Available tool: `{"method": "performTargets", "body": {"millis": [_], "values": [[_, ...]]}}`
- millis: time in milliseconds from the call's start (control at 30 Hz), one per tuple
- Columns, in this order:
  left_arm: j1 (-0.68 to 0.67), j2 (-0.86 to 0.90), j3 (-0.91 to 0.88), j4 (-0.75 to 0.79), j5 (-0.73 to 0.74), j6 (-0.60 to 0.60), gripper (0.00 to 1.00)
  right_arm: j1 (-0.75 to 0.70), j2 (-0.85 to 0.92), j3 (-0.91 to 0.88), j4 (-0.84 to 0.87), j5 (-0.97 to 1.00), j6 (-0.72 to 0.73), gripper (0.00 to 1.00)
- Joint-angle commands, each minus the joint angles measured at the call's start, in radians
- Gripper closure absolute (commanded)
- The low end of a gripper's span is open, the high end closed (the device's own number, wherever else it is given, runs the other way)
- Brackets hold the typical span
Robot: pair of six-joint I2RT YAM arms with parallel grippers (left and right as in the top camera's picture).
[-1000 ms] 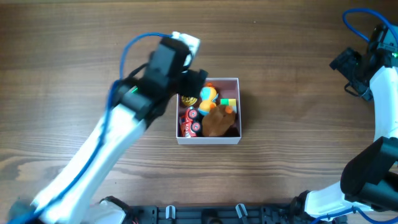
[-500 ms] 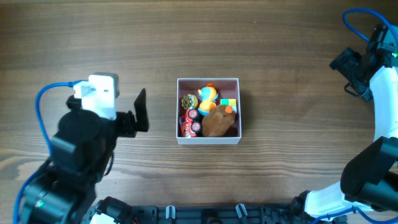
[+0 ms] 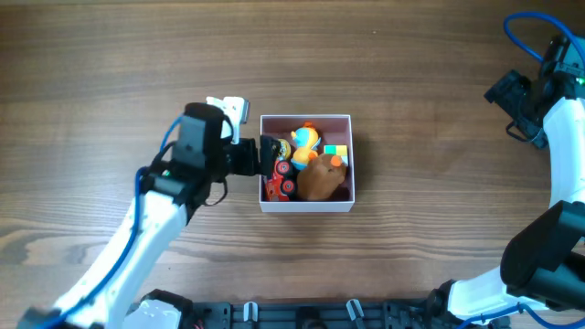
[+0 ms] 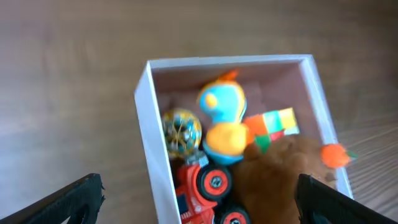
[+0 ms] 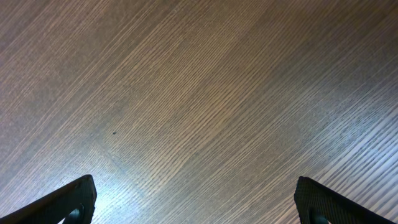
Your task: Pack container
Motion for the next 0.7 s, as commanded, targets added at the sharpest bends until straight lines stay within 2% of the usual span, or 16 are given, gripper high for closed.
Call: {"method": "performTargets", "body": {"millis": [0,167,433,533,667], "values": [[0.005,0.116,-0.007,0.004,0.063,-0.188,0.0,0.003,0.007,-0.003,0.003,-0.001,0.019,0.0],[0.005,0.185,-0.007,0.029,0.062,-0.188,0.0,0.003,0.007,-0.003,0.003,-0.001,0.018,0.0],[0.01,0.187,-0.007,0.031,0.05,-0.174,0.0,0.003,0.007,-0.003,0.003,-0.001,0.019,0.0],[0.009,0.187,-0.007,0.086,0.051,-0.041,0.0,0.003,0.007,-0.003,0.003,-0.001,0.018,0.0],[0.009,0.187,-0.007,0.143,0.085,0.024,0.0,0.003,0.007,-0.003,0.003,-0.001,0.019,0.0]]}}
